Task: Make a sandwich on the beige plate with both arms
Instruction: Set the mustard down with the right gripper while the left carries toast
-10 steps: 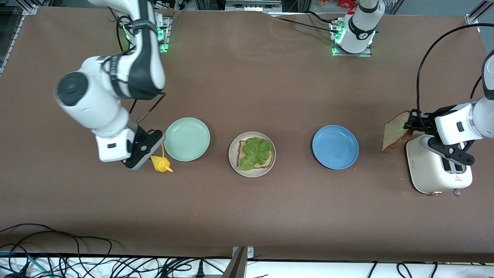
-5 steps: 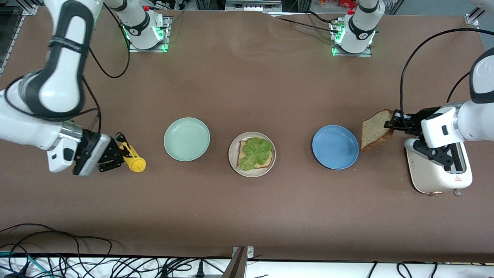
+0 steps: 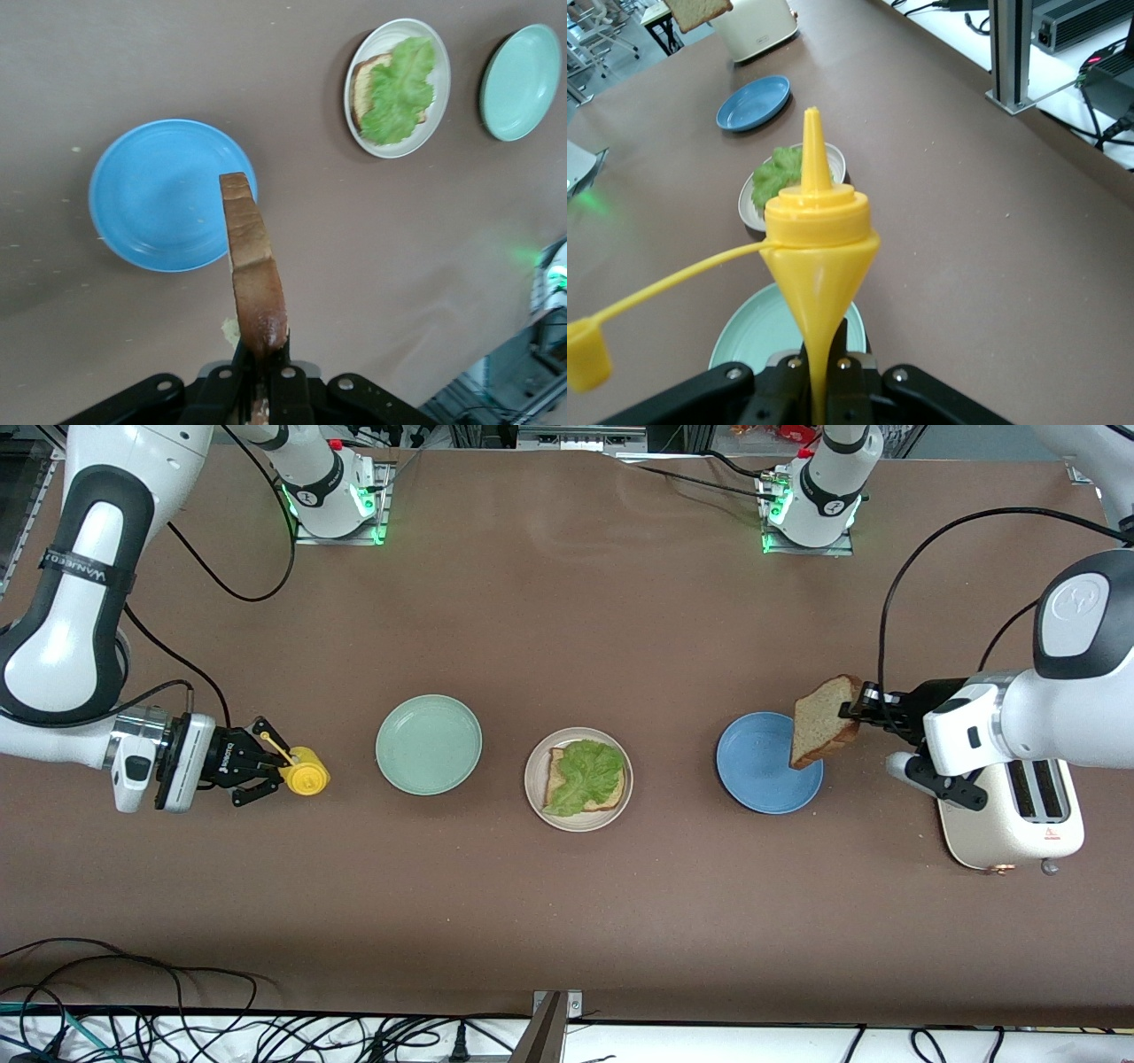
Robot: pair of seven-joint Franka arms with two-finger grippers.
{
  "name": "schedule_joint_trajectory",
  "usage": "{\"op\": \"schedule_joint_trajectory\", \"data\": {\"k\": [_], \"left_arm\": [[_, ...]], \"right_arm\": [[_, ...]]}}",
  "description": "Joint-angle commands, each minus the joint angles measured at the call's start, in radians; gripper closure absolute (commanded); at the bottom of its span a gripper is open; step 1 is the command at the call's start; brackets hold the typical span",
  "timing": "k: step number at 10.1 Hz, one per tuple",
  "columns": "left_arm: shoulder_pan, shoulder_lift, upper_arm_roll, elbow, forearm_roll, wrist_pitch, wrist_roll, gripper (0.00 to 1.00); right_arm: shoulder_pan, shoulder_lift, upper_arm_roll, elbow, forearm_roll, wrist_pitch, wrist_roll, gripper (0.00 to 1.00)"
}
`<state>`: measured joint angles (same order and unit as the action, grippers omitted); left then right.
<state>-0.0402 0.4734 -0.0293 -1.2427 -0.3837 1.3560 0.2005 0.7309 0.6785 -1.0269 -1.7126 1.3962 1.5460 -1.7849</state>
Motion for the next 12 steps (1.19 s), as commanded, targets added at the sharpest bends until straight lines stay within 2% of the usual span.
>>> {"op": "schedule_joint_trajectory", "data": {"k": [1, 3, 5, 7, 12], "left_arm": [[-0.021, 0.017, 0.005, 0.006, -0.063, -0.009, -0.065, 1.0], [-0.052, 0.039, 0.005, 0.008, -0.082, -0.003, -0.081, 1.0], [-0.075, 0.073, 0.005, 0.011, -0.139, 0.008, -0.118, 1.0], [-0.105, 0.096, 0.005, 0.011, -0.171, 0.052, -0.118, 1.0], [-0.168, 0.152, 0.003, 0.011, -0.267, 0.152, -0.188, 1.0]], "right_arm": [[-0.068, -0.001, 0.042, -0.086, 0.071, -0.052, -0.175, 1.0], [-0.219, 0.032, 0.163, -0.099, 0.102, -0.186, -0.316, 1.0], [-0.321, 0.058, 0.249, -0.099, 0.102, -0.248, -0.453, 1.0], [-0.364, 0.098, 0.286, -0.099, 0.102, -0.259, -0.578, 1.0], [-0.499, 0.153, 0.465, -0.11, 0.125, -0.257, -0.715, 1.0]]}}
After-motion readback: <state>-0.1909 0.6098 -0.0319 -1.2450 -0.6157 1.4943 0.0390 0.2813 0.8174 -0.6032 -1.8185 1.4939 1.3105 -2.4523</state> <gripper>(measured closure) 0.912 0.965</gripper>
